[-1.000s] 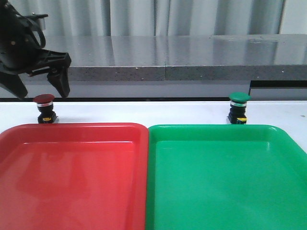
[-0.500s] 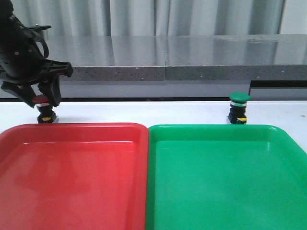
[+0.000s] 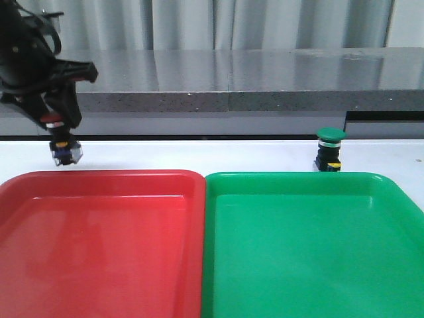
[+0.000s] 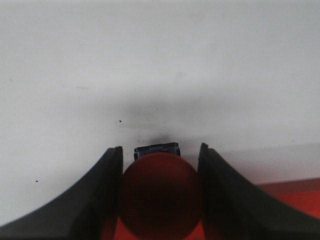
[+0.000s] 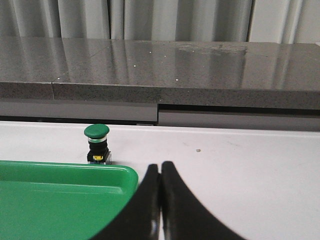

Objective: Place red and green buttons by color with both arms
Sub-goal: 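Lift the red-capped button with the left gripper, then lower the red-capped button into the red tray with the left gripper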

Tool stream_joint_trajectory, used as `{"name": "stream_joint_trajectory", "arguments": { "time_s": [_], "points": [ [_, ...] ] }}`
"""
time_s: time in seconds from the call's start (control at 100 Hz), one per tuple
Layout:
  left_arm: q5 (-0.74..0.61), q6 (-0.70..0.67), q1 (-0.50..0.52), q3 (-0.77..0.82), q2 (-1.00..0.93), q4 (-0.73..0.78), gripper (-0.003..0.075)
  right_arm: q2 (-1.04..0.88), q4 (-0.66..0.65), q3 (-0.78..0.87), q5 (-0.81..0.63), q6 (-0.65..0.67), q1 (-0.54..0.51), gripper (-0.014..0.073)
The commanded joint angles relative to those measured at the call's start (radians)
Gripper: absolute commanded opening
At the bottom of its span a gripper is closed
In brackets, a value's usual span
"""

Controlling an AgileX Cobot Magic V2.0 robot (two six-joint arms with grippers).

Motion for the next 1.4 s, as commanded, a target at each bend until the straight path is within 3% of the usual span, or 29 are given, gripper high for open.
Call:
{"name": "stream_joint_trajectory", "arguments": {
  "time_s": [0.0, 0.39, 0.83, 0.99, 1.39],
  "points": [
    [-0.027, -0.009, -0.011, -0.031, -0.118, -0.032, -0.0019, -0.021, -0.01, -0.013, -0.079, -0.005, 0.001, -0.0068],
    [-0.041, -0.041, -0.143, 0.13, -0.304, -0.032, -0.0019, -0.021, -0.01, -0.013, -0.079, -0.005, 0.001, -0.0068],
    [-0.196, -0.123, -0.215, 0.394, -0.339, -0.032, -0.0019, -0.021, -0.01, -0.013, -0.079, -0.005, 0.001, -0.0068],
    [-0.271, -0.144, -0.223, 0.44, -0.339, -0.032, -0.0019, -0.021, -0.01, -0.013, -0.079, -0.005, 0.001, -0.0068],
    [-0.272, -0.144, -0.223, 0.46, -0.288, -0.032, -0.0018, -0.021, -0.01, -0.013, -0.079, -0.005, 0.001, -0.0068]
  ]
}}
